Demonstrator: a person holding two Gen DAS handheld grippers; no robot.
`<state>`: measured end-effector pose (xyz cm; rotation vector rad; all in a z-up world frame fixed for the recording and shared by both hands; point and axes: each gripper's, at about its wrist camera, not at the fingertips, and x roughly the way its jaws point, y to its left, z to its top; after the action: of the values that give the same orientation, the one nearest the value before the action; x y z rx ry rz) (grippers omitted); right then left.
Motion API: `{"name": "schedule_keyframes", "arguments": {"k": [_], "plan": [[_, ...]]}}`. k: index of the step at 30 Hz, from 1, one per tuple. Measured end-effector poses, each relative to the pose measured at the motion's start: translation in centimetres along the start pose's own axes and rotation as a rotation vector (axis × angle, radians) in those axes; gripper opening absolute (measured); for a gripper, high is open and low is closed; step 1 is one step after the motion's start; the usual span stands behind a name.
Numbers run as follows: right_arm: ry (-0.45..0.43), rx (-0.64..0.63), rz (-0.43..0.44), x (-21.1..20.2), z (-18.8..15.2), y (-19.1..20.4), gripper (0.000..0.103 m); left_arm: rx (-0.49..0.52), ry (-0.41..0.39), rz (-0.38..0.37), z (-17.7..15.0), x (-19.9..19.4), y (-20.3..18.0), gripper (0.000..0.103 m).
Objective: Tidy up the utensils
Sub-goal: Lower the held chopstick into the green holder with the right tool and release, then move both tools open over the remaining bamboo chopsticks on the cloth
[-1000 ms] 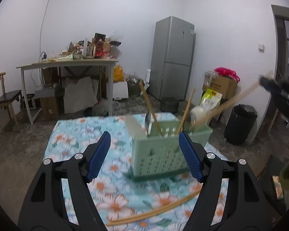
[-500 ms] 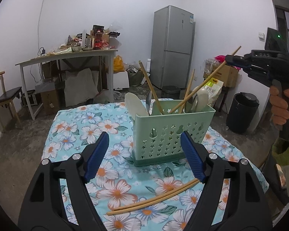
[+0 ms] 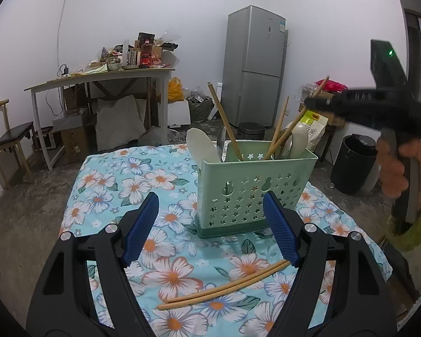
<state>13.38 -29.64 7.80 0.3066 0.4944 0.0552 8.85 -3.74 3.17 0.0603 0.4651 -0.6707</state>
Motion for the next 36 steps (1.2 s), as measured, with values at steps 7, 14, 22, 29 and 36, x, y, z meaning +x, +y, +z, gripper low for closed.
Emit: {"name": "schedule_keyframes", "arguments": {"k": [7,14,22,29,36], "plan": [[-0.030,-0.013,-0.023,-1.8,-0.6,0.4,0.035,-0.003,0.002,0.002,-0.1,-0.1,0.2,0.073],[-0.063,0.043,-0.031,-4.9,-1.2,-0.7,0.040,-0.018,0.002,-0.003,-0.3,-0.4,0.5,0.073],[-0.028,0.156,-0.024,-6.9,-4.6,-2.3,0.046,-0.032,0.002,0.003,-0.6,-0.6,1.1,0.074],[0.133,0.298,-0.016,-4.9,-10.2,-3.4,0.052,-0.072,0.026,0.013,-1.3,-0.8,2.3,0.074],[0.272,0.466,0.055,-1.9,-15.1,-3.7,0.052,-0.118,0.071,0.022,-2.6,-0.9,3.8,0.074]]}}
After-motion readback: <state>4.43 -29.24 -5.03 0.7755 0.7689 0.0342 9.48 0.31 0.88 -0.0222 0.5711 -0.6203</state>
